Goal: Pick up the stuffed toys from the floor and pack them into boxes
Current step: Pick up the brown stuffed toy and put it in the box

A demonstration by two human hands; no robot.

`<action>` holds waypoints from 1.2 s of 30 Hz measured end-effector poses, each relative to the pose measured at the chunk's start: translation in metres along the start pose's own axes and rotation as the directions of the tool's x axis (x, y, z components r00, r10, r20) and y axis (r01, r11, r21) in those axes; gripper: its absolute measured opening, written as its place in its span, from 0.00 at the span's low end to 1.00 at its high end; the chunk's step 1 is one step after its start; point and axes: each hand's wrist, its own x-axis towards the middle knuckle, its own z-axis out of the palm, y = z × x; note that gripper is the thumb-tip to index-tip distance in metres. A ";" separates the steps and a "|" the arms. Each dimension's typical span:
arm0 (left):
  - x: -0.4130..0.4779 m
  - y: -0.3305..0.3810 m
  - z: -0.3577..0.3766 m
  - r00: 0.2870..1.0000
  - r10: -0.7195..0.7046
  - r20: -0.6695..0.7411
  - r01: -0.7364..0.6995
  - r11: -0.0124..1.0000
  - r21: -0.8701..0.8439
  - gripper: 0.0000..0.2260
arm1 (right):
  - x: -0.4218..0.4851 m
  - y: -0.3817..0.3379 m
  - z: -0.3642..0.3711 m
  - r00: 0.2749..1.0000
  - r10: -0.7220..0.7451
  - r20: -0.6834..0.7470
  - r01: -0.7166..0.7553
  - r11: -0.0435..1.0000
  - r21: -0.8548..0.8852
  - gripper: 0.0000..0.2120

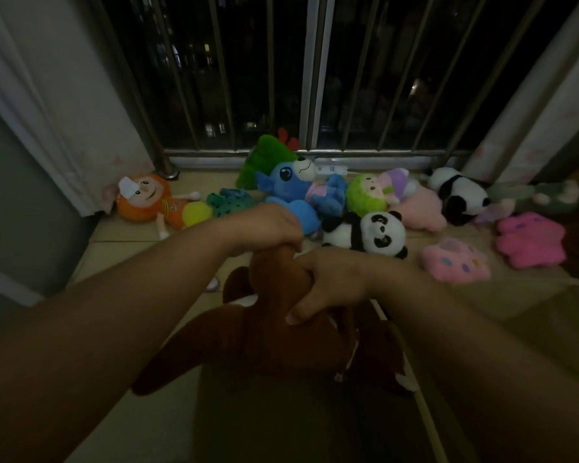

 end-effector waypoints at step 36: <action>0.023 -0.016 0.042 0.997 0.046 -0.060 -0.036 0.985 0.170 0.04 | 0.030 0.033 0.045 0.959 0.195 0.206 -0.132 0.949 -0.286 0.17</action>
